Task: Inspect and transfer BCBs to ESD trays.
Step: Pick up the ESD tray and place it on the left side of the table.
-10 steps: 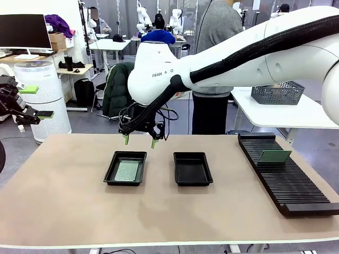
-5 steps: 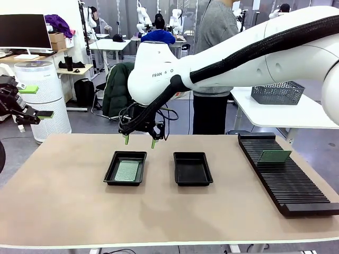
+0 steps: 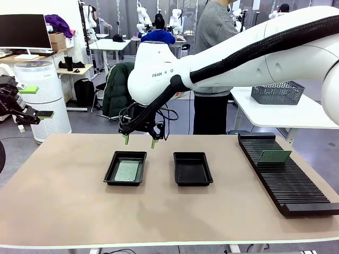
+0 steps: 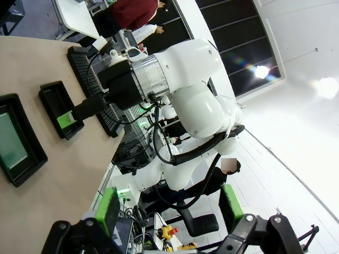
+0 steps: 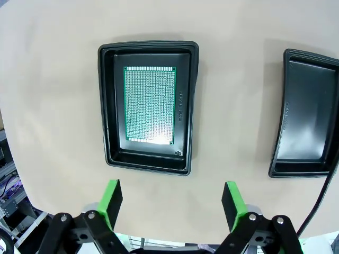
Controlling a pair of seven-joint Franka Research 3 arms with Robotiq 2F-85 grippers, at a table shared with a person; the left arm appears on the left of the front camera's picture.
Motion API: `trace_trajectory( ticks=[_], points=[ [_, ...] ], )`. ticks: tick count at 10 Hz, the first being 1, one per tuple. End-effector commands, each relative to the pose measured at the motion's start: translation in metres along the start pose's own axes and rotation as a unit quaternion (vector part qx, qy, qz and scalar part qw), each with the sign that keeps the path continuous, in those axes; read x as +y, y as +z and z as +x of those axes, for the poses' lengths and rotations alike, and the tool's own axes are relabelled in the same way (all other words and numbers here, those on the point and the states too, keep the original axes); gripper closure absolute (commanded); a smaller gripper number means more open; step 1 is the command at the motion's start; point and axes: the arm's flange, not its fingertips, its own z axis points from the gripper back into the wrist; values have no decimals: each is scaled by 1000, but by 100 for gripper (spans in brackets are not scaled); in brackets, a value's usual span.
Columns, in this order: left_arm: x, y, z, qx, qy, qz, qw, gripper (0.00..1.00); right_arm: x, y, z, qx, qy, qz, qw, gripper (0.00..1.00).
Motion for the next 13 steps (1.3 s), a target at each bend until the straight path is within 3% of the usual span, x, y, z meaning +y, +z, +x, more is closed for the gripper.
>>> trace_trajectory(
  ticks=[1,3,6,10,13],
  points=[
    [0,0,0,0,0,0,1000,0,0,0,0,0,0,0,1000,0],
    [-3,-9,25,15,32,71,997,0,-16,17,-13,-8,-26,49,998,0],
    [-15,-38,41,40,58,194,979,0,-43,26,-24,-11,-42,125,991,0],
    [-12,-100,53,72,50,346,934,0,-81,25,-28,-1,-61,207,977,0],
    [5,-145,50,100,49,446,888,0,-104,23,-29,-9,-84,251,964,0]
  ],
)
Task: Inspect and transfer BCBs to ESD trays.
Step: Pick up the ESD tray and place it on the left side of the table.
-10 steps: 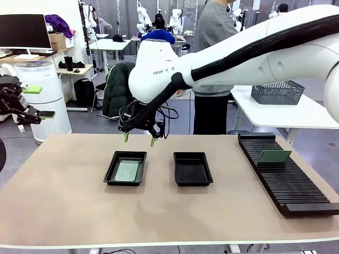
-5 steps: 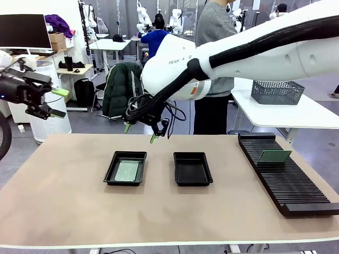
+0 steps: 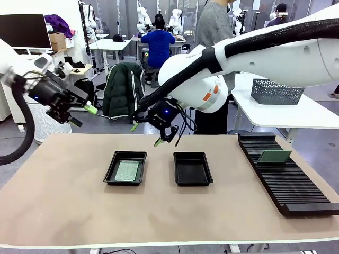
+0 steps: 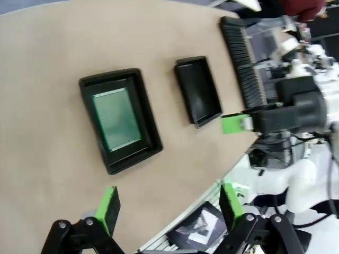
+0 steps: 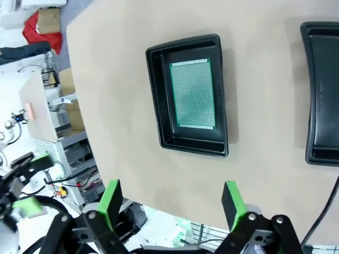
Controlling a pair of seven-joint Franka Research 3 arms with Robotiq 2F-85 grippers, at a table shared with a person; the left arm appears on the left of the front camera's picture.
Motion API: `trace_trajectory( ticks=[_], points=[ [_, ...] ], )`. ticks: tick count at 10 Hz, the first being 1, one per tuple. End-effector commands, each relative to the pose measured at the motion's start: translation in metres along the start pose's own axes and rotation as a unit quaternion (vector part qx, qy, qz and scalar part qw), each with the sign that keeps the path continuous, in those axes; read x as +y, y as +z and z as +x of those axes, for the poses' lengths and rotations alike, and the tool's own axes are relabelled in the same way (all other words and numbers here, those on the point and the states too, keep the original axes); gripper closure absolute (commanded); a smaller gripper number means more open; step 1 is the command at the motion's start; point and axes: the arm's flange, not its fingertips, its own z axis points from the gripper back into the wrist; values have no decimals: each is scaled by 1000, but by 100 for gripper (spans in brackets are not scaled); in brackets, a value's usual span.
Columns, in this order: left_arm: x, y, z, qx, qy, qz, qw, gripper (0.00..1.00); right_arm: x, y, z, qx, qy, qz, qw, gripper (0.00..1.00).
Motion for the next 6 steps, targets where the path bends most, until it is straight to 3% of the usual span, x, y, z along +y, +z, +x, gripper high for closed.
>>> trace_trajectory(
  ticks=[1,6],
  points=[
    [-7,-21,-5,20,20,65,998,0,-26,6,-6,-8,5,36,999,0],
    [-13,-82,-2,53,66,146,986,0,-57,6,-1,-27,9,86,996,0]
  ],
)
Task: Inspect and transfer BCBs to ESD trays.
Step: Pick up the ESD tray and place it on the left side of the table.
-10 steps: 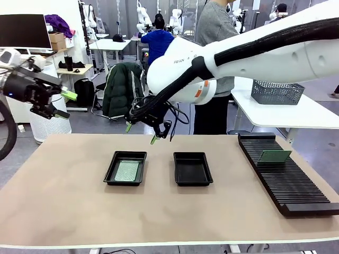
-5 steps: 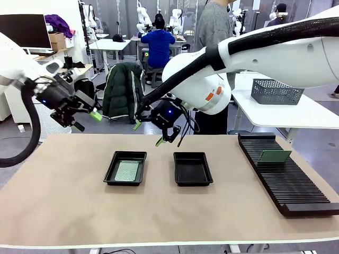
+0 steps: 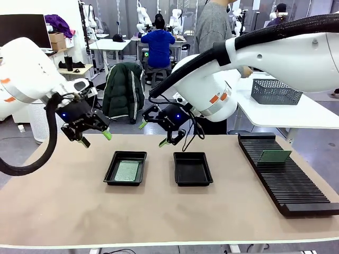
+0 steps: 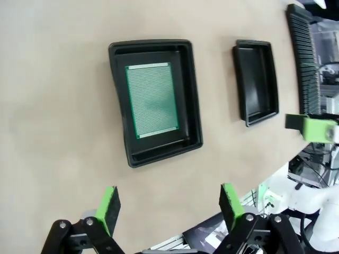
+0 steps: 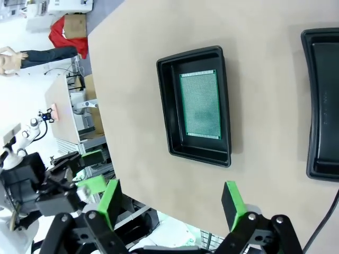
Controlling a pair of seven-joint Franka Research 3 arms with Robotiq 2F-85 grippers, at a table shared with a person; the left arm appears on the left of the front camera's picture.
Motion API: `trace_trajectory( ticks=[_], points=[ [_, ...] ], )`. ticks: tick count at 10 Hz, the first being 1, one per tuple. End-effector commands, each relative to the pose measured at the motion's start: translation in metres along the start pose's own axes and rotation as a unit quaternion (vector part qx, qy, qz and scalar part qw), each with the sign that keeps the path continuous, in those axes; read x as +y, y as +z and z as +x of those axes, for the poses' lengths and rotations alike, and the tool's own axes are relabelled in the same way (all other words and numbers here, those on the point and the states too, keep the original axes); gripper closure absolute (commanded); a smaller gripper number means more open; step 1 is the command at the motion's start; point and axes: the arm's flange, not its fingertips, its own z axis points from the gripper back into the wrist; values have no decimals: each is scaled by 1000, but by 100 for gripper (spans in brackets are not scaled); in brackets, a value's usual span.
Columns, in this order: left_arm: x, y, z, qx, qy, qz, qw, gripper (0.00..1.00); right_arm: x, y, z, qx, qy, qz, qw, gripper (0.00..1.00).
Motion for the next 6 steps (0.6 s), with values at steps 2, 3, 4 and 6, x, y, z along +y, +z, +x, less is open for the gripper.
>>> trace_trajectory(
  ticks=[2,3,4,6],
  points=[
    [-13,-24,11,0,10,45,999,0,-31,6,-5,-12,26,34,999,0],
    [-17,-32,15,-4,7,48,999,0,-35,7,-5,-9,39,47,998,0],
    [-19,-39,19,-6,7,56,998,0,-42,8,-3,-4,42,49,998,0],
    [-19,-57,28,-7,18,72,997,0,-55,8,1,9,53,63,997,0]
  ],
)
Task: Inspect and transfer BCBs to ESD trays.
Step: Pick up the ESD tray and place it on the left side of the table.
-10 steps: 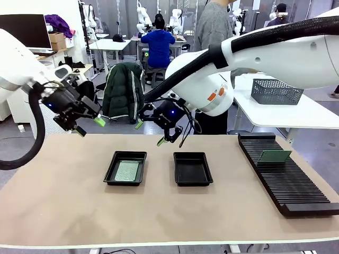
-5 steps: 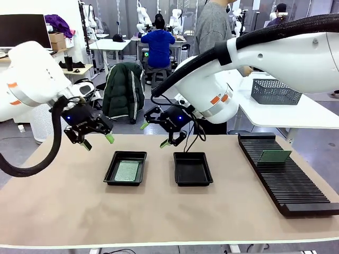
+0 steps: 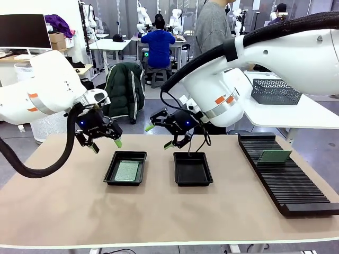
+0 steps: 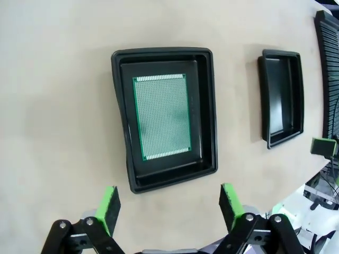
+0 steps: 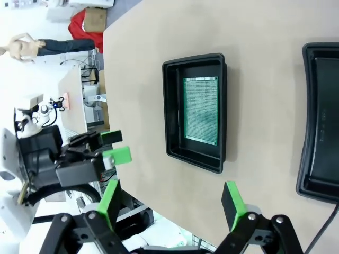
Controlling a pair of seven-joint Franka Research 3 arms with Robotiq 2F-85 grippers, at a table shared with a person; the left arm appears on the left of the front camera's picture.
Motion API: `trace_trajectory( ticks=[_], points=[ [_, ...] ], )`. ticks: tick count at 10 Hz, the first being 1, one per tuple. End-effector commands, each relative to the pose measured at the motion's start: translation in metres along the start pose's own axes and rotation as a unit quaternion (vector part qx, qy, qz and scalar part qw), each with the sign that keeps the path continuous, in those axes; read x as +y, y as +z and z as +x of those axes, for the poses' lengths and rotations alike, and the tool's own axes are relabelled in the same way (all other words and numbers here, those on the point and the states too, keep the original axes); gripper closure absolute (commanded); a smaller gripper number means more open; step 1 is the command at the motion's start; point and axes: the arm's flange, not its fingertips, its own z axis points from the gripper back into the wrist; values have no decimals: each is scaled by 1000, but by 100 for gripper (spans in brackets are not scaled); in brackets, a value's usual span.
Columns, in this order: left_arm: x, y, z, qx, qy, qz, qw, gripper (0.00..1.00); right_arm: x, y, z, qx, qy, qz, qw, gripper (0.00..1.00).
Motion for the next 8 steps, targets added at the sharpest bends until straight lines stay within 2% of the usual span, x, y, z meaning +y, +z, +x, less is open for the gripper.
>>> trace_trajectory(
  ticks=[1,2,3,8],
  points=[
    [-6,-15,11,-6,2,30,1000,0,-24,6,-3,15,16,22,1000,0],
    [-7,-22,14,-4,0,38,999,0,-29,6,-2,22,27,24,999,0],
    [-7,-30,17,-9,-3,49,999,0,-7,0,1,5,6,6,1000,0],
    [-5,-50,12,-10,-4,98,995,0,-7,0,1,5,6,6,1000,0]
  ],
)
